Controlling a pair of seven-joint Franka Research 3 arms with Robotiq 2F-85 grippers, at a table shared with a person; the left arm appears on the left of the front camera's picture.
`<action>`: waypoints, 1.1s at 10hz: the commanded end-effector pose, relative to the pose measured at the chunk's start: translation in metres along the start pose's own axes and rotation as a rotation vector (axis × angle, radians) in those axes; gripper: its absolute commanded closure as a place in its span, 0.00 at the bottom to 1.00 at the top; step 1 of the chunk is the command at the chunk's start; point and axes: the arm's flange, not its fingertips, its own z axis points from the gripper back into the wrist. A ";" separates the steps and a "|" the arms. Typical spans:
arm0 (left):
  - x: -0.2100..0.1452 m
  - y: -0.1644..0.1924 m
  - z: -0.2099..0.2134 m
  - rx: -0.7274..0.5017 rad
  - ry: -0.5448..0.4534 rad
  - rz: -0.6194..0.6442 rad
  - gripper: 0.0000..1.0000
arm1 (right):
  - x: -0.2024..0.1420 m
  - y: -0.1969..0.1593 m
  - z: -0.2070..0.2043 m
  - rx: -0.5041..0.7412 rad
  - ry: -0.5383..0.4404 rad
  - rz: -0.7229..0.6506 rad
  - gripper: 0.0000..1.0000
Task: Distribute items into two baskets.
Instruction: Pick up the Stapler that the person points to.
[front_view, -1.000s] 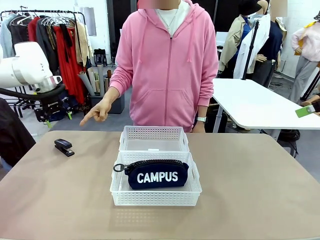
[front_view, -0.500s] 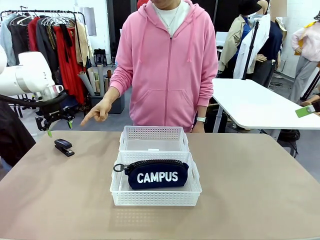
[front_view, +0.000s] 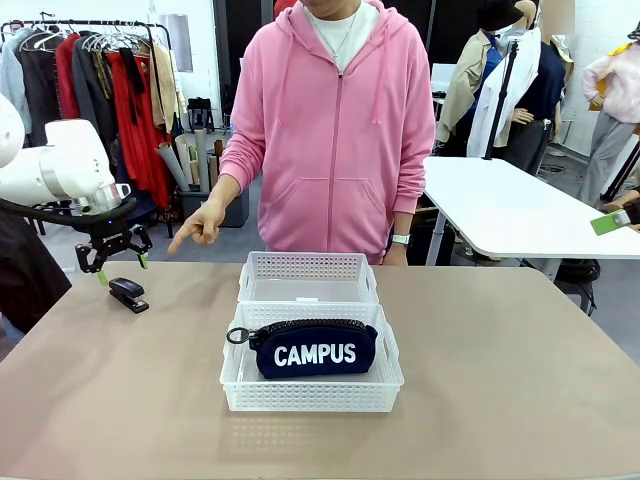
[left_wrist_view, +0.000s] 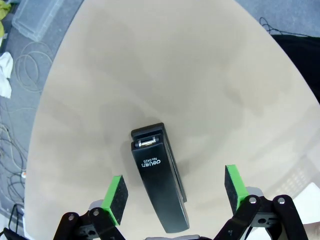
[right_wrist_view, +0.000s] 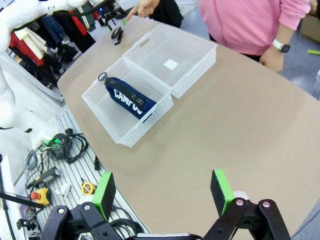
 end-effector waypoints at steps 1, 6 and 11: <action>-0.004 -0.001 -0.006 0.025 0.005 0.031 0.00 | 0.000 0.001 0.000 0.009 -0.012 0.007 0.00; -0.010 0.003 -0.024 0.067 0.019 0.037 0.00 | 0.000 0.001 0.000 0.009 -0.012 0.007 0.00; -0.008 0.004 -0.025 0.073 0.033 0.016 0.18 | 0.000 0.001 0.000 0.009 -0.012 0.007 0.00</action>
